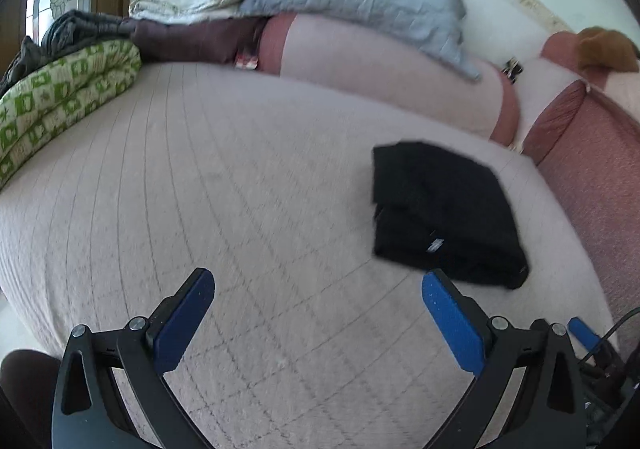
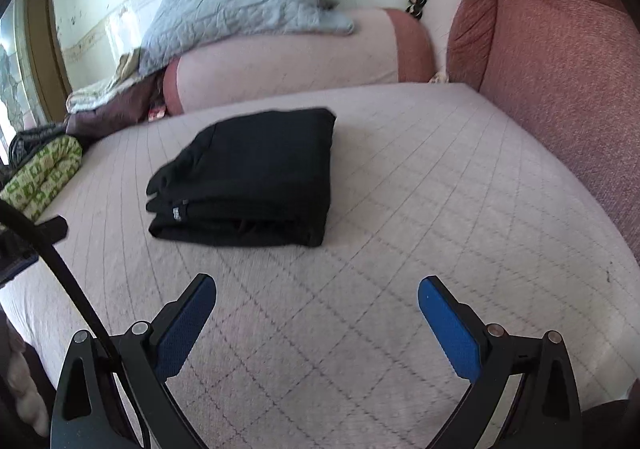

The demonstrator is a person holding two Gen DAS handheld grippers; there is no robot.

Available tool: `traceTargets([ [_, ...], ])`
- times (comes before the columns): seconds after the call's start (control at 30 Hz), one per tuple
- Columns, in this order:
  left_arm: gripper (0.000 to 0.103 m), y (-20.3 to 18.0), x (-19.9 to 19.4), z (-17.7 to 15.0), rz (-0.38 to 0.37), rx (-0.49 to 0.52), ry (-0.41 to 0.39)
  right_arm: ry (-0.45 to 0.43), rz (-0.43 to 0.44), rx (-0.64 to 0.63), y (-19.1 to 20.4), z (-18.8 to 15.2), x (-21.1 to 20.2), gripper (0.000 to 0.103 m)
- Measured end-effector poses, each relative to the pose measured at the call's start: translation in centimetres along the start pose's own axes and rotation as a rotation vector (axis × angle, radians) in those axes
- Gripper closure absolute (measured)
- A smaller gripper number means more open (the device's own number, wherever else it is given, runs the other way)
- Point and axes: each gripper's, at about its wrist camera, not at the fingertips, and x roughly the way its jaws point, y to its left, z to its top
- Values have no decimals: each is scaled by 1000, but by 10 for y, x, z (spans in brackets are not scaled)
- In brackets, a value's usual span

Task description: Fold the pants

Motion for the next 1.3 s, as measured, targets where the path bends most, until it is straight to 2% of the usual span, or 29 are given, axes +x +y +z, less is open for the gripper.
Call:
traceTargets([
  [0.4,0,7,31,-19,-2,5,103,78,5,15,6,-10,26,0],
  [0.9,0,10,35,-17,-15,18,142,83,2,7,9,-9,31,0],
  [1.03,0,13,28,6,-90,-11,159,85,49,39,8,1,25,0],
  [1.13,0,5,29,41,-132,16,176,57,113,90,-3,32,9,0],
  [1.23,0,-12,52,74,-163,54,206,69,132,139,-22,70,9,0],
  [1.3,0,-21,76,88,-191,56,240,135,164,186,-34,91,25,0],
])
